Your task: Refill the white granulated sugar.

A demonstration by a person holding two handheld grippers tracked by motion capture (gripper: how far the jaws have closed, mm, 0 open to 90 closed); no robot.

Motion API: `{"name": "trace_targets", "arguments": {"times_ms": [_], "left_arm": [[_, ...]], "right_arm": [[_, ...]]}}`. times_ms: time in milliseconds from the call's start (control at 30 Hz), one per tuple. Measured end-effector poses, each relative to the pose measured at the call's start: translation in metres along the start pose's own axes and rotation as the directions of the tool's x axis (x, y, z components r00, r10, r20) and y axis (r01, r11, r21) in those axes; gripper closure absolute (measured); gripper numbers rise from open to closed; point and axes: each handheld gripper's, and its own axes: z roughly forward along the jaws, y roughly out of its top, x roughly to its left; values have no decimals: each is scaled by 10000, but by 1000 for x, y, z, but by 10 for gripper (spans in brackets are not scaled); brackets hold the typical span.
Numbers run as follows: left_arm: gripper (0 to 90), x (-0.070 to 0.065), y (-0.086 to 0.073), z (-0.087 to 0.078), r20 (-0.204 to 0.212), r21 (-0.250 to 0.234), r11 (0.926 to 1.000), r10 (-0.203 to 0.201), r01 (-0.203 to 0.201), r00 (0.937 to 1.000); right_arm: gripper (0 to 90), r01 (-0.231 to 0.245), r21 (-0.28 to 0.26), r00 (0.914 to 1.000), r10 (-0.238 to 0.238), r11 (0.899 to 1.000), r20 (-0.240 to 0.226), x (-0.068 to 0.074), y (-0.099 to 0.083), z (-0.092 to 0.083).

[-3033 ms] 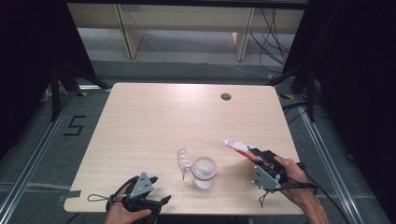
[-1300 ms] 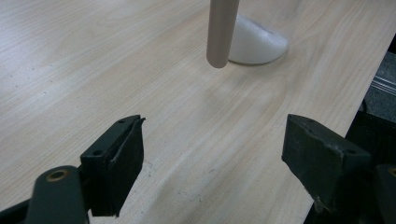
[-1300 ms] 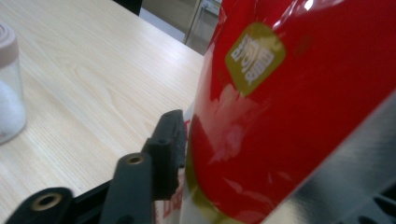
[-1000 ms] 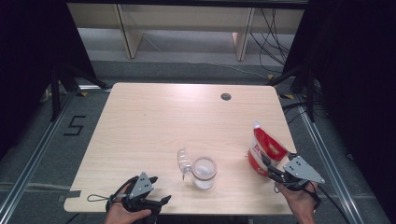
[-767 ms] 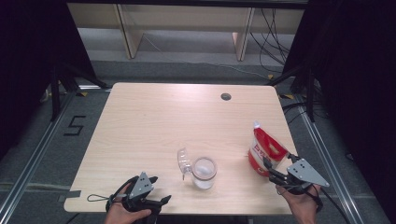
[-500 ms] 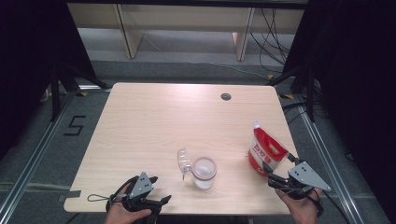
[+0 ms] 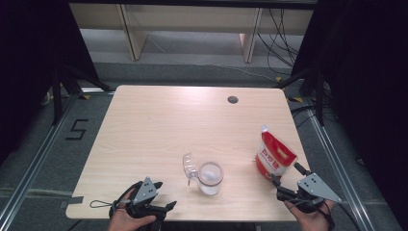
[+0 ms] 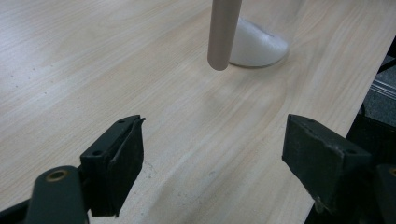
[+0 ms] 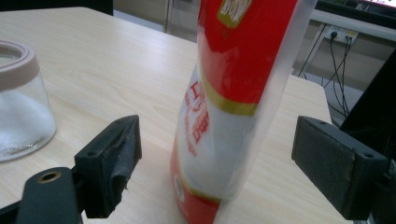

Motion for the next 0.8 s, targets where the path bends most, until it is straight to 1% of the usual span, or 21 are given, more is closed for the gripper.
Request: {"name": "trace_targets", "arguments": {"times_ms": [33, 67, 100, 133, 200, 233, 267, 300, 333, 367, 400, 467, 500, 533, 567, 600, 633, 667, 733, 767, 800], "left_arm": [[202, 0, 0, 0, 0, 0, 10000, 0, 0, 10000], [202, 0, 0, 1, 29, -116, 9999, -117, 117, 9999], [202, 0, 0, 0, 85, -38, 9999, -108, 108, 9999], [202, 0, 0, 0, 91, -107, 9999, -56, 57, 9999], [200, -1, 1, 0, 64, -184, 9996, -192, 193, 9998], [200, 1, 2, -1, 46, 16, 10000, 15, -15, 10000], [200, 0, 2, -1, 61, -85, 9999, -101, 101, 9999], [200, 0, 2, -1, 38, -62, 10000, -73, 73, 10000], [200, 0, 2, 0, 37, -43, 10000, -55, 55, 10000], [200, -1, 3, 1, 104, -86, 9999, -83, 84, 9999], [200, -1, 3, 2, 58, -173, 9997, -146, 147, 9999], [200, -2, 4, 1, 57, -96, 9999, -91, 92, 9999], [200, -1, 5, 1, 123, -96, 10000, -6, 7, 9999], [200, -1, 6, 1, 113, -89, 9999, 75, -74, 9999], [200, -1, 6, 1, 62, -111, 9998, -186, 187, 9998], [201, 0, 7, 1, 79, -75, 10000, -33, 33, 10000], [201, 0, 7, 1, 79, -75, 10000, -33, 33, 10000], [201, -1, 8, 1, 90, -107, 9997, -221, 222, 9997], [201, 0, 8, 2, 143, -63, 9999, -143, 144, 9998], [202, -1, 9, 3, 145, -172, 9996, -230, 232, 9996], [203, -2, 10, 4, 175, -79, 9996, -255, 257, 9995]], "right_arm": [[169, 0, 0, 10000, 0, 10000, 0, 0, 0, 0], [171, 190, -101, 9998, -189, 9998, 111, 0, -1, 0], [172, 127, -53, 9999, -126, 9999, 113, 0, -1, -1], [177, -56, 77, 10000, 56, 10000, 5, 2, -2, -2], [176, -52, 264, 10000, 52, 9996, 28, 2, -3, -3], [179, -23, 177, 10000, 23, 9998, 14, 2, -4, -3], [177, -145, 292, 9999, 145, 9995, 1, 4, -5, -4], [177, -122, 359, 9999, 123, 9993, -34, 4, -6, -5], [178, -57, 280, 10000, 59, 9996, -71, 5, -6, -4], [178, -2, 450, 9998, 10, 9990, -175, 6, -7, -5], [178, 103, 591, 9998, -93, 9982, -180, 6, -7, -5], [177, 157, 605, 9997, -145, 9980, -210, 5, -8, -5], [177, 44, 647, 9996, -27, 9979, -266, 6, -8, -5], [178, 146, 594, 9997, -133, 9981, -223, 6, -9, -5], [179, 95, 656, 9996, -78, 9978, -258, 7, -9, -6], [179, 139, 640, 9997, -127, 9979, -195, 7, -10, -6], [179, 139, 640, 9997, -127, 9979, -195, 7, -10, -6], [181, 15, 731, 9994, 11, 9973, -352, 8, -11, -6], [182, 1, 789, 9992, 30, 9969, -396, 8, -13, -6], [182, 34, 779, 9994, -6, 9970, -360, 8, -13, -7], [183, 211, 727, 9992, -186, 9971, -345, 7, -13, -7]]}}
